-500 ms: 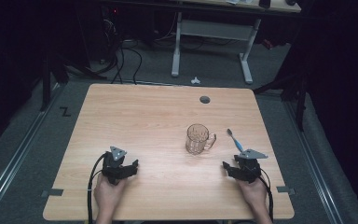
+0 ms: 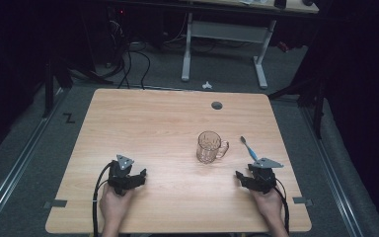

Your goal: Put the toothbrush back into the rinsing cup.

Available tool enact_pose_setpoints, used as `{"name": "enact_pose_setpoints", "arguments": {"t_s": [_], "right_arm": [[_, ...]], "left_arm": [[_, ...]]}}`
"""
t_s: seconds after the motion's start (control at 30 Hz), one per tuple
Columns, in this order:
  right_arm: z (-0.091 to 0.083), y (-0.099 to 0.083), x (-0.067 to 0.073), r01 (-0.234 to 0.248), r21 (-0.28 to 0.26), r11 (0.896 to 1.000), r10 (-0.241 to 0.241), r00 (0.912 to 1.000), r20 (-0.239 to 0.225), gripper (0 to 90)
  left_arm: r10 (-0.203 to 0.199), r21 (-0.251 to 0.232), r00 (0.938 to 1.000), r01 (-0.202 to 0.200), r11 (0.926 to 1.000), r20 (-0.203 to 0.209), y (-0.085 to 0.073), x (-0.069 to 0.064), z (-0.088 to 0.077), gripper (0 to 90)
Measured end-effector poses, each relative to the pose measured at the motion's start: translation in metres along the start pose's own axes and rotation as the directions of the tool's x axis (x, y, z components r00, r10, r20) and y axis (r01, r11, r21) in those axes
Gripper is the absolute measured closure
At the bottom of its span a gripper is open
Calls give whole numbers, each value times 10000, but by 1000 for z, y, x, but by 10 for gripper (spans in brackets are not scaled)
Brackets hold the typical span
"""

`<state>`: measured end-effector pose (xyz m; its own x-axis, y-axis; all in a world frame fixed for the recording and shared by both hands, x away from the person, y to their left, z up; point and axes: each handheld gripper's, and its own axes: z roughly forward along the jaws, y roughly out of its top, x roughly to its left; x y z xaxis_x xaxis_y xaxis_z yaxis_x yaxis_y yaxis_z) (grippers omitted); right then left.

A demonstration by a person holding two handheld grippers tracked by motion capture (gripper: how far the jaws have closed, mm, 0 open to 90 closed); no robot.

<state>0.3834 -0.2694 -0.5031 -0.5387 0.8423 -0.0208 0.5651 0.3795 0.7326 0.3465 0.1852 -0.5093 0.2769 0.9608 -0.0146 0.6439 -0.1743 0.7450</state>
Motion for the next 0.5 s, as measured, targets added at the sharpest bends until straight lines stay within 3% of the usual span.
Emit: {"name": "enact_pose_setpoints", "arguments": {"t_s": [0.23, 0.5], "right_arm": [[0, 0, 1, -223, -73, 9997, 224, 9996, 199, 462], [-1, -1, 3, -364, -81, 9993, 366, 9990, 244, 460]], "left_arm": [[5, 1, 10000, -5, 10000, 3, 0, 0, 0, 250], [6, 0, 10000, -6, 10000, 35, 0, 0, 0, 249]]}}
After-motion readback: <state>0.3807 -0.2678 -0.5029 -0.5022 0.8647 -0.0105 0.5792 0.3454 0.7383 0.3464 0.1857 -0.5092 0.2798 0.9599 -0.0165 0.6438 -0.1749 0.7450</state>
